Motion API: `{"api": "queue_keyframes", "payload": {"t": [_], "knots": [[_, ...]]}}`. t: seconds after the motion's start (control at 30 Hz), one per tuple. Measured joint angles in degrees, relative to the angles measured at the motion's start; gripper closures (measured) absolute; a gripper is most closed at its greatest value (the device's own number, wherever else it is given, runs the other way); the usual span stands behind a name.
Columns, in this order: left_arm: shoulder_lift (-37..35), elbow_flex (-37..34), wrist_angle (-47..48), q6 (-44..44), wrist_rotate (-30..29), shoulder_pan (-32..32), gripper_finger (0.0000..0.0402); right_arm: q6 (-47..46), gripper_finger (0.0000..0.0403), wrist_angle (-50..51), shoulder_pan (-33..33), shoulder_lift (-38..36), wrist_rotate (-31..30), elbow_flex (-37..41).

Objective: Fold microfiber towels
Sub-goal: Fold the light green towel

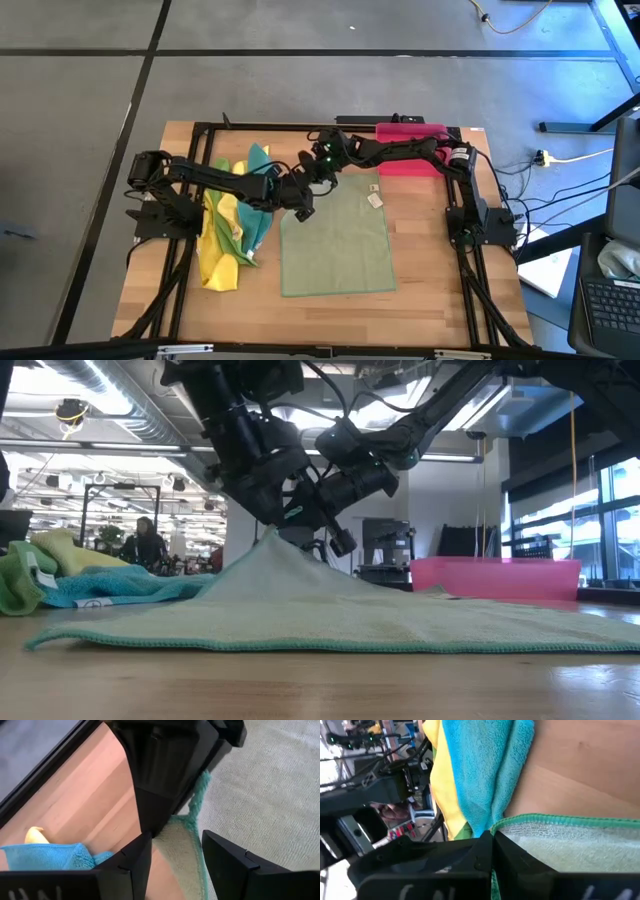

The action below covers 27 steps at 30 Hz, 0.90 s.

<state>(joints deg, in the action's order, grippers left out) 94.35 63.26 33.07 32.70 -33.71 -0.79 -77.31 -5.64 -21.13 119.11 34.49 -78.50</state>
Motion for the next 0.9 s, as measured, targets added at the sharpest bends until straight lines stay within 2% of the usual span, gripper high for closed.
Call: {"api": "queue_keyframes", "payload": {"t": [0.47,0.73,0.9], "knots": [[0.0,0.0,0.67,0.09,-0.82,-0.16,0.0237,-3.45,0.039,0.87,-0.08,-0.02,0.15,-0.05],[-0.24,2.34,1.28,-1.76,-5.45,-1.61,0.0237,-3.7,0.039,2.25,-0.22,-0.04,0.1,-0.07],[-0.17,2.99,1.04,-4.76,-6.06,-1.86,0.0237,-3.78,0.039,1.95,-0.72,-0.04,0.2,-0.07]]}}
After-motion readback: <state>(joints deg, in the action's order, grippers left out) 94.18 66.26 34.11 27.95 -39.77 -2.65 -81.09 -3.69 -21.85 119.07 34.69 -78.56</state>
